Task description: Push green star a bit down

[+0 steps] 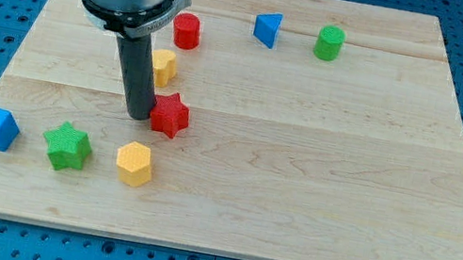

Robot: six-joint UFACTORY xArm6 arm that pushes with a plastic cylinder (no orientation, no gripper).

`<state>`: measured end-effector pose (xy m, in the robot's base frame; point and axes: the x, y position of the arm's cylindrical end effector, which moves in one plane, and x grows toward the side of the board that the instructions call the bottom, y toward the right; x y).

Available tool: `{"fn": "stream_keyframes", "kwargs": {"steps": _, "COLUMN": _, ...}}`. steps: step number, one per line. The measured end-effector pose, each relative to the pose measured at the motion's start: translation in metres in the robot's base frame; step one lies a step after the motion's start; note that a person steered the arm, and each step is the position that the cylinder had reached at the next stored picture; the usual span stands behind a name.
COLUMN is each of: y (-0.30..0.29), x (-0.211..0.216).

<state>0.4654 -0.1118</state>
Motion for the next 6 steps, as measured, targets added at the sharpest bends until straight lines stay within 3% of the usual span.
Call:
{"fn": "stream_keyframes", "kwargs": {"steps": 1, "y": -0.001, "x": 0.0}}
{"fn": "stream_keyframes", "kwargs": {"steps": 3, "y": -0.072, "x": 0.0}}
{"fn": "stream_keyframes", "kwargs": {"steps": 6, "y": -0.072, "x": 0.055}}
